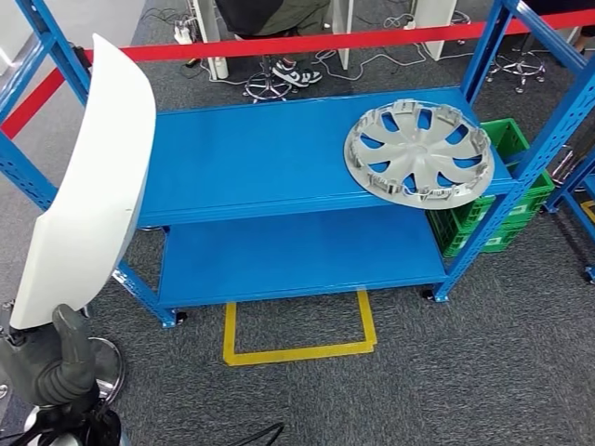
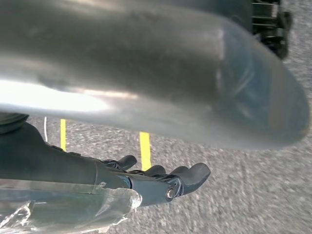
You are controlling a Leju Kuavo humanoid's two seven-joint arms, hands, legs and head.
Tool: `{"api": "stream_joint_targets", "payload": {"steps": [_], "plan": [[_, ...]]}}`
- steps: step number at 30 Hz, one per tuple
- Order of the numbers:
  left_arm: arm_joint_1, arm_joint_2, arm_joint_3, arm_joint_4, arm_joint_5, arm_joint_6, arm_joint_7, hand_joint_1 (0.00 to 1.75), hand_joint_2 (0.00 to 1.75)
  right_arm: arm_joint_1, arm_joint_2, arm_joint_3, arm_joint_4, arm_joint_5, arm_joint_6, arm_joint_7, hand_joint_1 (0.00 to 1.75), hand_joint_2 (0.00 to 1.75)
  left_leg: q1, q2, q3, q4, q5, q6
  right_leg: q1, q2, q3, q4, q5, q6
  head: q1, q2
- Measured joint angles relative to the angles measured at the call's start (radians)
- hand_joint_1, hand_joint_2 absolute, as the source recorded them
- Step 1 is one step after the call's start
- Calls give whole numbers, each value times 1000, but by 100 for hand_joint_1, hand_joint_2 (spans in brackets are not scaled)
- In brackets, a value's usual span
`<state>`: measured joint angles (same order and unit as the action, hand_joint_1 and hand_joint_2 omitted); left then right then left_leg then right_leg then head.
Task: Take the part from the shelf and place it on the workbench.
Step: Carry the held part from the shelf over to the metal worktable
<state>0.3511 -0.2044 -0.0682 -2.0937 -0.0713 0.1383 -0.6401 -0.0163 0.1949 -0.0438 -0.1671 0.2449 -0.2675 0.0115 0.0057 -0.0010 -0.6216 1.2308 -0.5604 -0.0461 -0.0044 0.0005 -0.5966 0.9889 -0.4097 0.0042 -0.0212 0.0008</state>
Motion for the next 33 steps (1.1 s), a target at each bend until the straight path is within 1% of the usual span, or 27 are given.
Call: {"api": "stream_joint_targets", "payload": {"steps": [2,3,4,5,7,8,9,10,12,13,14,15,17,18,19,20,21,22,23,24,25,27,28,29,30,32,33], "plan": [[-1,1,-1,0,0,0,0,175,175,-1,0,0,0,0,4,-2,0,0,1,0,96,-124,50,2,1,1,-22,3,19,6,0,0],[-1,2,-1,0,0,0,0,175,175,-1,1,0,0,0,5,-2,0,0,1,0,147,-199,53,6,2,2,-30,5,28,11,-1,0],[-2,2,-2,0,0,0,0,175,175,-1,1,0,-1,0,6,-3,0,0,0,-1,182,-254,47,11,4,2,-36,7,37,16,-1,0],[-2,3,-2,0,0,-1,0,175,175,-1,1,0,-1,0,7,-3,0,0,-1,-1,199,-287,39,17,5,2,-40,7,47,22,-2,0],[-1,4,-2,0,2,-2,0,175,175,1,1,0,0,0,9,-3,0,0,-4,0,190,-296,44,35,2,2,-47,6,62,34,-2,0],[-1,4,-2,0,2,-3,0,175,175,2,1,0,0,0,10,-3,0,0,-4,1,181,-295,54,44,0,2,-53,13,50,40,-2,0],[-1,5,-2,0,2,-4,0,175,175,2,1,0,0,0,11,-3,0,0,-3,3,171,-295,64,52,-1,2,-63,36,19,45,0,0],[-1,5,-2,0,3,-4,0,175,175,2,1,0,1,0,12,-3,0,0,-2,4,158,-296,76,58,-1,2,-77,81,-29,49,2,0],[-1,5,-2,0,3,-4,0,175,175,1,1,0,1,0,14,-3,0,0,-4,4,130,-295,100,63,-1,2,-106,216,-127,56,6,0],[0,5,-2,0,3,-5,0,175,175,1,1,0,1,0,15,-3,0,0,-6,4,115,-294,113,63,-1,2,-112,274,-147,58,8,0],[0,5,-2,0,4,-7,0,175,175,1,1,0,1,0,16,-4,0,0,-7,5,100,-293,125,63,-1,2,-104,303,-142,58,8,0],[0,5,-2,0,6,-8,0,175,175,0,1,0,1,0,16,-4,0,0,-8,5,85,-292,136,62,-1,2,-78,294,-117,56,8,0],[0,5,-2,0,8,-11,0,175,175,-2,1,0,0,0,18,-3,0,0,-10,4,61,-291,157,57,0,3,22,181,-73,48,8,0],[0,5,-2,0,9,-13,0,175,175,-3,1,0,0,0,18,-3,0,0,-12,3,53,-288,166,53,1,3,85,96,-74,44,8,0],[0,5,-2,0,9,-14,0,175,175,-4,1,0,0,0,18,-3,0,0,-13,3,47,-286,175,48,3,4,131,27,-85,40,8,0],[0,5,-2,0,9,-16,0,175,175,-5,1,0,0,0,19,-3,0,0,-13,3,43,-285,183,43,6,6,158,-19,-97,36,8,0],[1,5,-2,0,9,-17,0,175,175,-5,1,0,0,0,19,-3,0,0,-12,4,40,-284,192,37,9,6,165,-40,-102,31,7,0],[1,5,-2,0,9,-18,0,175,175,-4,2,0,0,0,19,-3,0,0,-10,4,35,-284,198,31,9,5,155,-41,-97,23,7,0],[2,5,-2,0,9,-19,0,175,175,-4,2,0,1,0,19,-3,0,0,-8,3,29,-277,189,25,8,4,144,-40,-87,15,7,0],[4,5,-2,0,9,-19,0,175,175,-3,3,0,1,0,19,-3,0,0,-7,3,18,-257,159,18,7,1,131,-40,-76,6,5,0],[4,5,-1,0,9,-20,0,175,175,-3,4,0,1,0,20,-3,0,0,-6,2,4,-218,113,13,5,-1,117,-41,-63,0,3,0],[5,5,-1,0,10,-22,0,175,175,-3,4,0,1,0,22,-3,0,0,-4,2,-28,-90,7,4,5,-3,85,-38,-36,-6,-1,0],[5,6,-1,0,11,-23,0,175,175,-3,4,0,1,0,23,-3,0,0,-4,2,-38,-30,-18,2,5,-3,68,-36,-23,-5,-1,0],[5,6,-1,0,11,-24,0,175,175,-2,4,0,1,0,24,-3,0,0,-4,2,-37,8,-18,1,5,-4,49,-33,-10,-4,-1,0],[5,6,-1,0,11,-25,0,175,175,-2,4,0,1,0,25,-3,0,0,-3,2,-23,15,4,0,5,-5,30,-29,1,-2,-1,0],[5,6,-1,0,12,-27,0,175,175,-3,4,0,1,0,25,-3,0,0,-2,2,55,-69,59,0,5,-5,-5,-18,22,3,-1,0],[4,6,-1,0,12,-28,0,175,175,-3,4,0,1,0,25,-3,0,0,-1,2,110,-145,66,1,6,-4,-20,-10,30,7,-2,0]]}}
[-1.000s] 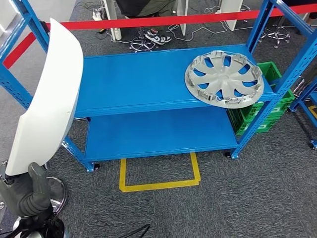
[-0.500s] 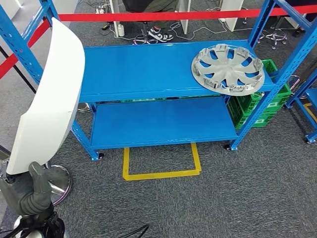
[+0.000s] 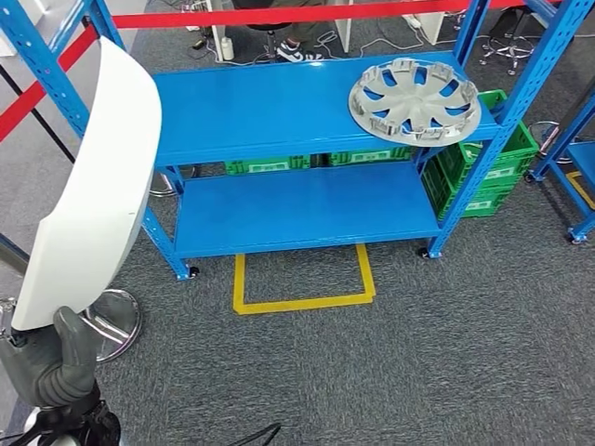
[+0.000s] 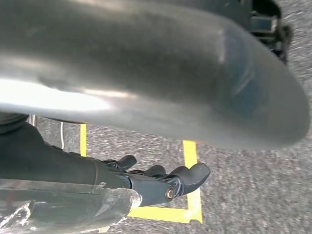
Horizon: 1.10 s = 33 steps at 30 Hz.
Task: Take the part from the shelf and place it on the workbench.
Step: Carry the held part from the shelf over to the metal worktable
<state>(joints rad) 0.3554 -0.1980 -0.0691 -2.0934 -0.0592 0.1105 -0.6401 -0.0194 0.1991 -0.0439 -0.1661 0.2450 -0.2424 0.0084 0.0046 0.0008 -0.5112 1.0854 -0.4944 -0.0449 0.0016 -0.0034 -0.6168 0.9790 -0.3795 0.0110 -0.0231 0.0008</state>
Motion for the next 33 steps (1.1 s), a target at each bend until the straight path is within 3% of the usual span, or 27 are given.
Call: {"api": "stream_joint_targets", "payload": {"steps": [2,3,5,6,7,9,10,11,12,13,15,17,18,20,22,23,25,26,27,28,29,31,33], "plan": [[-1,0,0,0,0,-1,0,175,175,0,0,0,0,0,0,0,0,0,-1,-1,77,-120,-20,11,3,1,-20,10,19,11,0,0],[-1,0,0,0,1,-1,0,175,175,1,0,0,-1,0,0,0,0,0,-3,-1,90,-147,-28,20,4,1,-25,11,28,16,-1,0],[0,0,1,0,1,-1,0,175,175,3,0,0,0,0,0,0,0,0,-6,0,76,-146,-18,37,0,1,-31,9,41,27,-1,0],[0,0,1,0,1,-1,0,175,175,4,0,0,0,0,0,0,0,0,-6,1,67,-145,-9,45,-1,1,-37,20,24,33,0,0],[-1,0,1,1,1,-1,0,175,175,4,0,0,0,0,0,0,0,0,-5,2,56,-145,3,52,-2,1,-49,49,-13,38,1,0],[0,-1,1,1,1,-2,0,175,175,4,0,0,0,0,1,0,0,0,-5,3,30,-145,26,60,-3,1,-81,168,-121,45,5,0],[0,-1,1,2,1,-3,0,175,175,4,0,0,0,0,1,0,0,0,-6,3,15,-144,38,62,-3,1,-94,237,-161,47,6,0],[0,-1,1,3,1,-3,0,175,175,3,0,0,0,0,2,0,0,0,-8,3,-1,-143,50,62,-3,1,-98,291,-176,47,7,0],[0,-1,1,4,0,-4,0,175,175,3,0,0,0,0,2,0,0,0,-9,3,-17,-142,62,61,-3,1,-89,316,-166,45,7,0],[0,-1,1,5,-2,-4,0,175,175,3,0,0,0,0,4,0,0,0,-10,6,-33,-142,72,60,-2,1,-63,305,-139,43,8,0],[0,-1,1,6,-7,-3,0,175,175,0,0,0,0,0,7,0,0,0,-13,12,-56,-140,90,56,-1,-16,38,189,-96,36,8,0],[1,-1,1,6,-11,-1,0,175,175,-5,0,0,-1,1,9,-1,0,0,-17,22,-66,-137,103,48,5,-42,144,36,-112,28,6,0],[2,-2,1,6,-12,0,0,175,175,-5,0,0,-1,1,10,-1,0,0,-18,28,-67,-135,109,44,8,-47,169,-8,-126,24,6,0],[1,-2,1,6,-13,1,0,175,175,-3,0,0,-1,1,11,-1,0,0,-16,43,-69,-134,117,34,10,-33,166,-27,-126,9,4,0],[1,-2,1,6,-13,2,0,175,175,-1,1,0,-1,0,12,-1,0,0,-13,36,-83,-103,86,21,8,-17,158,-27,-113,-6,3,0],[1,-2,1,6,-14,3,0,175,175,0,1,0,-1,0,13,-1,0,0,-12,26,-101,-59,51,15,7,-10,153,-28,-106,-12,2,0],[2,-2,2,8,-14,3,0,175,175,1,1,0,-1,0,15,-1,0,0,-11,12,-155,82,-29,8,8,7,139,-26,-94,-18,0,0],[3,-1,2,10,-14,3,0,175,175,2,1,0,-1,0,16,-2,0,0,-11,10,-177,140,-51,8,8,16,132,-25,-89,-19,0,0],[3,-1,2,12,-14,3,0,175,175,2,1,0,-1,0,17,-1,0,0,-11,9,-184,169,-53,9,9,26,127,-24,-85,-19,0,0],[3,-1,2,14,-14,3,0,175,175,3,1,0,-1,0,17,-1,0,0,-11,6,-171,156,-34,12,9,37,123,-23,-83,-19,0,0],[3,-1,2,16,-14,3,0,175,175,3,1,0,-1,0,18,-1,0,0,-11,0,-142,106,-1,15,9,49,122,-21,-82,-18,0,0],[4,-2,2,17,-15,3,0,175,175,1,2,0,-1,0,19,0,0,0,-8,-43,-66,-32,59,26,10,71,117,-16,-81,-15,1,0],[5,-2,2,18,-16,3,0,175,175,0,3,0,-1,0,20,0,0,0,-5,-77,-26,-111,75,34,9,92,106,-11,-78,-7,0,0]]}}
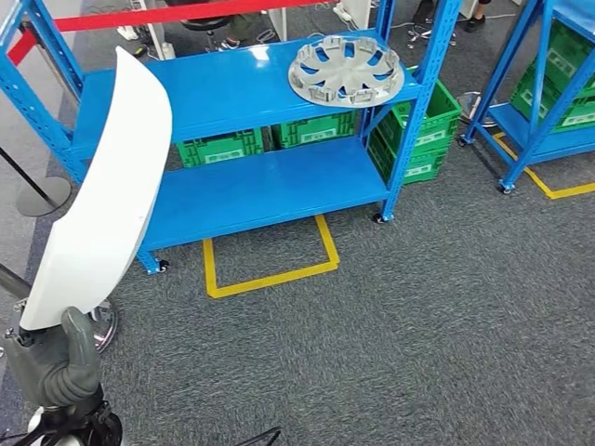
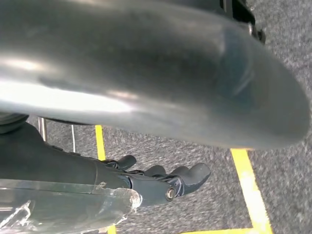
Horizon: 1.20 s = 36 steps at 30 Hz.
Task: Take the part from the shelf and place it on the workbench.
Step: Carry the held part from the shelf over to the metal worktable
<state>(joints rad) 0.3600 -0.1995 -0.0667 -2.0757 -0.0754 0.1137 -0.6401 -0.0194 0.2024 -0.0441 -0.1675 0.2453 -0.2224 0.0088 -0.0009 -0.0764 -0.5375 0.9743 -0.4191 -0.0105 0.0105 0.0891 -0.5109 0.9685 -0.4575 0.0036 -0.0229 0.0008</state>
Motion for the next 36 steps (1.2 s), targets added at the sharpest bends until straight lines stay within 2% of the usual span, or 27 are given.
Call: {"api": "stream_joint_targets", "payload": {"steps": [2,3,4,5,6,7,8,9,10,11,12,14,15,18,20,22,23,24,25,26,27,29,30,31,33,34,36], "plan": [[-1,0,-1,1,-1,0,0,175,175,1,0,0,0,0,0,1,0,0,3,14,2,-17,-9,6,-1,19,-15,3,4,11,-1,0],[-2,-1,-2,1,-2,0,0,175,175,2,0,0,0,0,0,1,0,0,5,27,2,-22,-11,9,1,13,-25,10,0,18,-1,0],[-2,-1,-2,1,-3,0,0,175,175,3,0,-1,0,0,0,2,0,0,8,40,2,-27,-12,12,3,-5,-40,33,-15,25,2,0],[-2,-2,-3,2,-3,0,0,175,175,2,0,-1,0,0,0,2,0,0,10,53,2,-30,-12,14,3,-29,-62,76,-40,32,5,0],[-2,-2,-3,3,-4,0,0,175,175,2,-1,-1,0,0,-1,2,0,0,10,66,3,-30,-12,16,2,-56,-92,137,-72,39,7,0],[-1,-2,-3,4,-4,0,0,175,175,2,-1,-2,0,1,-2,1,0,0,9,78,3,-30,-13,18,-1,-71,-128,210,-104,44,9,0],[-1,-2,-3,6,-4,1,0,175,175,3,-1,-3,0,1,-3,1,0,0,8,92,3,-29,-13,18,-3,-78,-158,271,-124,48,9,0],[-1,-2,-3,8,-3,2,0,175,175,3,-1,-4,0,0,-4,1,0,0,8,104,4,-29,-13,18,-5,-81,-173,302,-128,51,9,0],[-1,-2,-3,10,-3,4,0,175,175,4,-1,-5,0,0,-6,0,0,0,8,117,5,-29,-14,18,-6,-83,-169,293,-112,53,9,0],[-1,-2,-3,11,-2,5,0,175,175,4,-1,-6,0,0,-8,0,0,0,9,128,6,-29,-15,16,-8,-89,-143,242,-80,54,9,0],[-1,-2,-3,12,-2,7,0,175,175,3,-1,-6,0,0,-9,-1,0,0,8,138,9,-28,-16,13,-8,-105,-102,164,-43,54,9,0],[-1,-3,-3,14,-2,12,0,175,175,2,0,-6,0,0,-11,-3,0,0,4,154,12,-23,-20,5,-5,-132,-38,42,0,47,9,0],[-1,-4,-3,15,-2,14,0,175,175,2,0,-6,0,0,-11,-3,0,0,2,160,12,-21,-21,0,-3,-138,-26,17,6,39,8,0],[-2,-5,-3,19,-2,18,0,175,175,5,0,-7,0,0,-12,-4,0,0,3,176,10,-17,-22,-15,-1,-111,-35,18,12,14,8,0],[-2,-7,-2,22,-4,16,0,175,175,4,0,-8,0,0,-13,-4,0,0,6,145,-8,26,-60,-25,-4,-92,-40,16,19,0,7,0],[0,-9,-1,27,-5,13,0,175,175,3,0,-10,0,0,-13,-6,0,0,7,100,-63,152,-133,-29,-5,-72,-47,15,25,-8,5,0],[1,-9,0,30,-6,12,0,175,175,3,0,-12,0,0,-13,-6,0,0,7,90,-95,222,-163,-29,-4,-61,-50,15,28,-10,5,0],[2,-10,0,34,-6,12,0,175,175,3,0,-13,0,0,-13,-6,0,0,7,86,-117,271,-177,-28,-3,-49,-52,16,30,-10,5,0],[2,-10,1,37,-6,12,0,175,175,4,0,-14,0,0,-13,-6,0,0,7,83,-123,284,-170,-27,-3,-35,-54,16,32,-10,5,0],[2,-10,1,39,-6,11,0,175,175,4,0,-15,0,0,-13,-6,0,0,7,80,-109,257,-144,-24,-2,-21,-55,16,34,-8,5,0],[2,-11,2,41,-7,11,0,175,175,3,0,-15,0,0,-13,-6,0,0,8,70,-79,197,-107,-21,-3,-7,-55,16,36,-5,5,0],[2,-12,2,43,-7,11,0,175,175,2,0,-15,0,0,-13,-7,0,0,13,16,-12,58,-50,-15,-2,20,-60,20,40,2,5,0],[2,-12,2,45,-7,11,0,175,175,1,0,-15,0,0,-13,-8,0,0,15,-7,8,15,-39,-14,-2,32,-66,22,43,7,6,0],[2,-13,3,46,-8,11,0,175,175,2,1,-15,0,0,-13,-9,0,0,15,-20,15,-5,-39,-11,-3,43,-73,24,46,13,6,0],[1,-14,4,49,-8,11,0,175,175,4,0,-15,0,0,-13,-10,0,0,13,0,14,-8,-38,-3,-9,60,-87,24,51,27,6,0],[1,-16,4,50,-8,12,0,175,175,5,0,-16,0,0,-14,-10,0,0,13,14,14,-10,-36,3,-9,43,-95,33,45,33,8,0],[1,-18,6,51,-8,13,0,175,175,4,0,-16,0,0,-14,-10,0,0,13,47,15,-15,-33,14,-6,-22,-133,108,-4,43,15,0]]}}
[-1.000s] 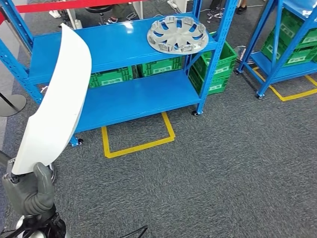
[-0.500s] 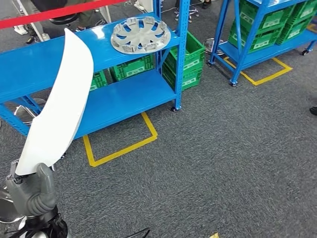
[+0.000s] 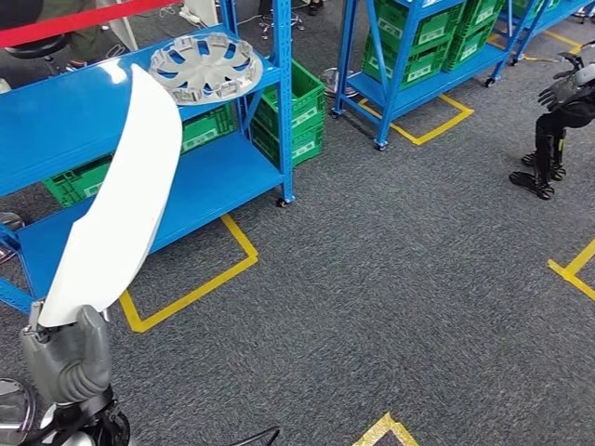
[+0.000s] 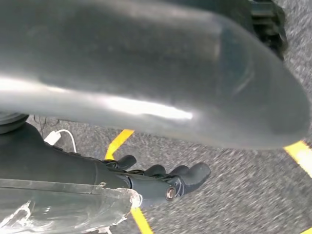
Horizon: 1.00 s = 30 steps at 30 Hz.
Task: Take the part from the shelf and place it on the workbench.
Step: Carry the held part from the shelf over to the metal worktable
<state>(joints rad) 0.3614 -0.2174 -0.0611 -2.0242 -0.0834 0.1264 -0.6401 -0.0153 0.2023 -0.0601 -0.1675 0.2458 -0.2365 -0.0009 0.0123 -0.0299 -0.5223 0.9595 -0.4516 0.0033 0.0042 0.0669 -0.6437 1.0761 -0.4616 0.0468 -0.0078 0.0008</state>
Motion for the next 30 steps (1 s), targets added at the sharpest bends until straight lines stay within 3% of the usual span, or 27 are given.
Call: {"api": "stream_joint_targets", "payload": {"steps": [1,2,3,4,5,6,8,9,10,12,13,15,17,18,19,20,21,23,25,26,27,28,30], "plan": [[1,-1,1,1,0,1,0,175,175,-1,0,0,0,0,0,0,0,0,-2,17,0,0,0,3,1,-35,-32,69,-39,5,4,0],[2,-1,2,2,0,1,0,175,175,0,0,0,0,0,0,0,0,0,-3,33,0,0,-1,4,-1,-51,-64,142,-74,10,5,0],[3,-1,3,4,0,1,0,175,175,0,0,0,0,0,0,0,0,0,-4,49,0,1,-1,4,-3,-57,-88,198,-94,13,5,0],[3,-1,3,6,0,1,0,175,175,1,0,0,0,0,0,0,0,0,-5,65,0,1,-1,4,-4,-59,-93,219,-96,15,5,0],[3,-1,3,7,0,1,0,175,175,1,0,0,0,0,0,0,0,0,-5,80,0,1,-2,3,-5,-63,-76,194,-79,16,5,0],[2,-1,4,9,0,1,0,175,175,1,0,-1,0,0,0,0,0,0,-5,94,2,1,-3,1,-5,-72,-37,131,-49,15,5,0],[2,-2,4,10,1,1,0,175,175,0,0,-1,0,0,0,-1,0,0,-9,115,7,2,-8,-6,-4,-117,52,-18,2,10,5,0],[2,-2,4,10,1,1,0,175,175,-1,0,-1,0,0,0,-1,0,0,-11,123,10,4,-10,-11,-3,-133,77,-61,14,3,3,0],[2,-2,4,11,1,1,0,175,175,-1,0,-1,0,0,0,-2,0,0,-14,131,11,4,-11,-16,0,-141,86,-77,17,-4,1,0],[0,-2,4,12,2,1,0,175,175,1,0,-2,0,1,0,-2,0,0,-13,149,12,4,-12,-27,2,-117,77,-77,22,-19,-2,0],[0,-2,4,13,3,1,0,175,175,2,0,-2,0,0,0,-2,0,0,-11,145,11,8,-18,-33,1,-105,75,-79,25,-26,-2,0],[0,-2,4,13,5,0,0,175,175,0,1,-3,0,0,0,-3,0,0,-7,102,-13,67,-63,-42,-3,-81,74,-84,33,-39,-6,0],[2,-2,6,16,9,-2,0,175,175,0,1,-5,0,0,1,-5,0,0,-5,51,-74,200,-133,-45,-4,-56,69,-85,37,-44,-10,0],[3,-2,8,18,12,-4,0,175,175,0,1,-6,0,0,1,-6,0,0,-5,41,-105,263,-155,-46,-4,-42,67,-84,38,-45,-11,0],[3,-2,10,22,16,-8,0,175,175,0,1,-6,0,0,1,-6,0,0,-5,36,-123,296,-158,-46,-4,-27,66,-84,39,-45,-12,0],[3,-3,12,26,20,-13,0,175,175,1,1,-7,0,0,0,-6,0,0,-5,34,-123,291,-140,-45,-4,-11,66,-84,41,-43,-12,0],[3,-5,15,31,27,-21,0,175,175,1,1,-7,0,0,0,-6,0,0,-3,29,-104,247,-105,-45,-5,4,66,-84,42,-41,-11,0],[2,-13,23,46,44,-38,0,175,175,-1,1,-8,0,0,0,-6,0,0,6,-16,-42,110,-36,-46,-5,34,62,-78,44,-33,-12,0],[1,-25,36,63,59,-42,0,175,175,-2,1,-8,0,0,-1,-8,0,0,12,-60,-8,31,-15,-42,-5,58,50,-72,47,-20,-12,0],[0,-32,44,71,63,-36,0,175,175,0,1,-8,0,0,-2,-9,0,0,11,-64,-6,23,-18,-35,-6,70,43,-71,50,-13,-12,0],[-3,-39,51,78,67,-30,0,175,175,2,1,-8,0,0,-2,-9,0,0,9,-53,-9,24,-17,-27,-10,79,37,-73,53,-6,-12,0],[-6,-47,57,85,69,-23,0,175,175,4,0,-9,0,0,-4,-9,0,0,8,-40,-9,23,-15,-19,-10,70,32,-71,53,-1,-12,0],[-11,-61,67,95,75,-7,1,175,175,3,0,-9,0,0,-9,-9,0,0,7,-11,-8,20,-11,-4,-7,14,4,-19,19,8,-4,0]]}}
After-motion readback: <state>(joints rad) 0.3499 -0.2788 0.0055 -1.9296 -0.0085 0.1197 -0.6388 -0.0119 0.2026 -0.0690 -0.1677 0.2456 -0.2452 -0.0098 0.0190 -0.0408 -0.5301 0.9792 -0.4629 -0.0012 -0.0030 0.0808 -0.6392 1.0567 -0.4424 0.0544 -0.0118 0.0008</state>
